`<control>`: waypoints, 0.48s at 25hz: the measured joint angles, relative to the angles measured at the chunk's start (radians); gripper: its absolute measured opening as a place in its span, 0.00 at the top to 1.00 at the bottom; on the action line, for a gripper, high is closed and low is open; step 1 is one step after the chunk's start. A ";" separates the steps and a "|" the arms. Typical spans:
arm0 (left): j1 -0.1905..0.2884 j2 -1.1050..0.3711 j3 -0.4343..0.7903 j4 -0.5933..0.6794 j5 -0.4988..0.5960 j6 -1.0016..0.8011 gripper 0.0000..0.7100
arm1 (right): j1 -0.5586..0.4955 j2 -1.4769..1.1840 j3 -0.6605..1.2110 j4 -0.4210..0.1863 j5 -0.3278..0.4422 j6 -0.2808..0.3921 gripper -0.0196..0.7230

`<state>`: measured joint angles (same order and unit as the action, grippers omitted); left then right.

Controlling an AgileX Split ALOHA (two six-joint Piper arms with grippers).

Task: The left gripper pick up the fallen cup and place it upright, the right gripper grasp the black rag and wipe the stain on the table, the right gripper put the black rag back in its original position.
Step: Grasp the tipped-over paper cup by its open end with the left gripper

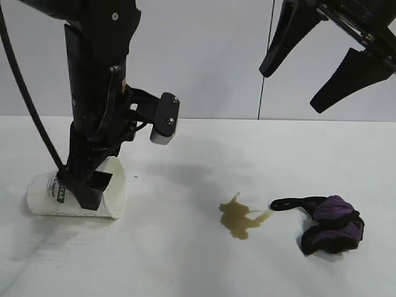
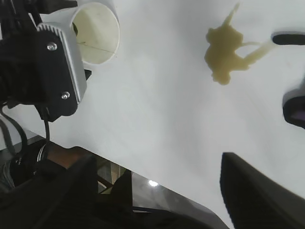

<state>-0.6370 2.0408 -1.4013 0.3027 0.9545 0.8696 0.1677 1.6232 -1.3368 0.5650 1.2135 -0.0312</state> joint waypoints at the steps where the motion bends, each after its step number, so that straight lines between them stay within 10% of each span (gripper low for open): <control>1: 0.001 0.005 0.001 0.005 -0.011 0.000 0.02 | 0.000 0.000 0.000 0.000 0.000 -0.001 0.31; 12: 0.001 0.061 0.004 0.020 -0.067 0.000 0.02 | 0.000 0.000 0.000 0.000 0.000 -0.015 0.31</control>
<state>-0.6356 2.1014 -1.3970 0.3231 0.8874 0.8696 0.1677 1.6232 -1.3368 0.5650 1.2135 -0.0461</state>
